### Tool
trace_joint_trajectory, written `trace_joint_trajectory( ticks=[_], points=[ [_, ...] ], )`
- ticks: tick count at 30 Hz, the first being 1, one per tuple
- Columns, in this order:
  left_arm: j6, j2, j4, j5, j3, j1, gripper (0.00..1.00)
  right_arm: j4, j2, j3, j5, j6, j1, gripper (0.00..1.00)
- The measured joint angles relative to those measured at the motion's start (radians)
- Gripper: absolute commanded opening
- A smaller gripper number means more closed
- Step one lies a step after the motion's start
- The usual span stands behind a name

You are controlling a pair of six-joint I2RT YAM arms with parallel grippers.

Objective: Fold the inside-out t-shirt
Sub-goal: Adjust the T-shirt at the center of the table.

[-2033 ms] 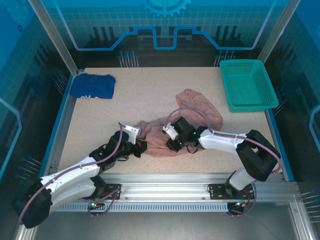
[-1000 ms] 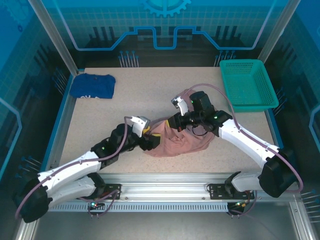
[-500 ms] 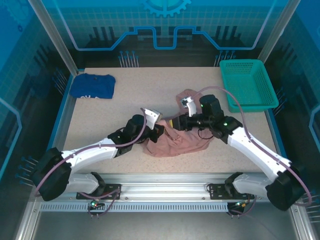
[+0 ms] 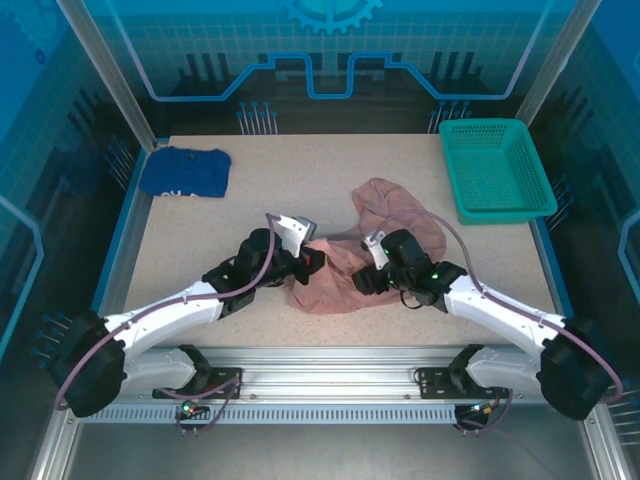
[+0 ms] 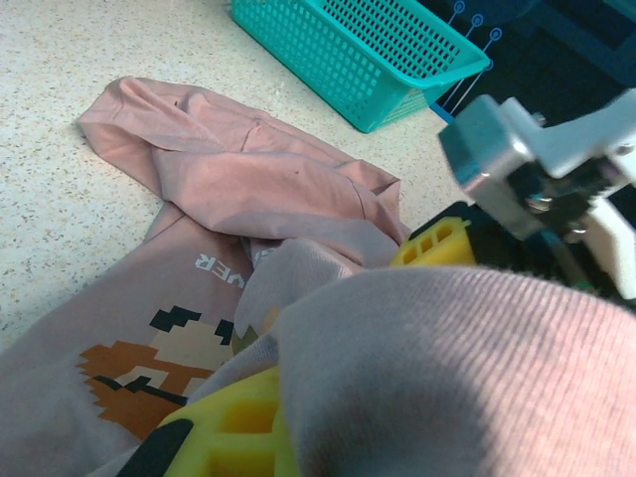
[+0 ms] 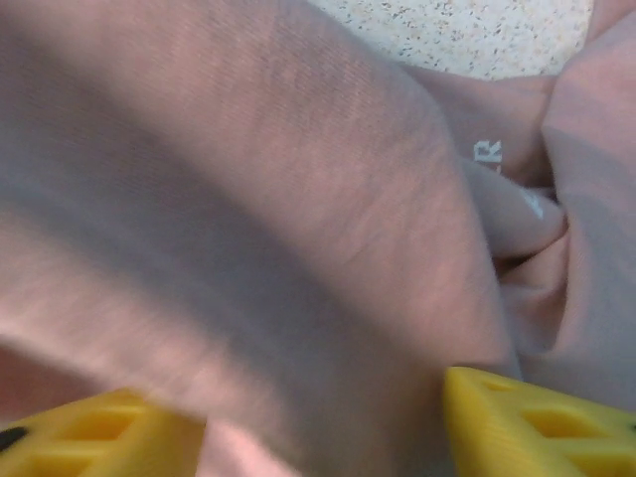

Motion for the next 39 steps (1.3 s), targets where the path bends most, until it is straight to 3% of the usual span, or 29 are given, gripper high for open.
trace_joint_trajectory(
  ticks=[5, 6, 7, 12, 17, 21, 25, 28, 31, 39],
  points=[
    [-0.001, -0.02, -0.005, -0.001, -0.024, 0.023, 0.0, 0.03, 0.044, 0.038, -0.072, -0.018, -0.053, 0.01],
    [-0.004, -0.024, -0.007, -0.005, -0.031, 0.03, 0.0, 0.034, 0.042, 0.045, -0.105, -0.019, -0.072, 0.0],
    [-0.008, -0.028, -0.013, -0.016, -0.037, 0.037, 0.09, 0.039, 0.039, 0.051, -0.15, -0.012, -0.093, 0.0],
    [-0.033, -0.013, -0.109, -0.151, -0.023, 0.059, 0.28, 0.042, -0.017, 0.055, -0.413, 0.0, -0.171, 0.0],
    [-0.053, 0.066, -0.242, -0.266, 0.058, 0.061, 0.55, 0.054, -0.043, 0.055, -0.626, 0.048, -0.201, 0.0],
    [-0.052, 0.058, -0.323, -0.306, 0.085, 0.061, 0.68, 0.06, -0.042, 0.055, -0.714, 0.076, -0.217, 0.0],
    [-0.01, -0.053, -0.366, -0.285, 0.065, 0.058, 0.85, 0.032, -0.027, 0.07, -0.758, 0.054, -0.227, 0.0],
    [0.052, -0.172, -0.332, -0.215, 0.027, 0.043, 0.88, -0.01, -0.019, 0.097, -0.769, 0.003, -0.234, 0.0],
    [0.137, -0.19, -0.295, -0.133, 0.024, 0.03, 0.89, -0.041, -0.02, 0.117, -0.772, -0.042, -0.238, 0.0],
    [0.459, 0.035, -0.282, -0.045, 0.071, 0.027, 0.92, -0.077, -0.07, 0.118, -0.757, -0.079, -0.242, 0.0]
  ],
)
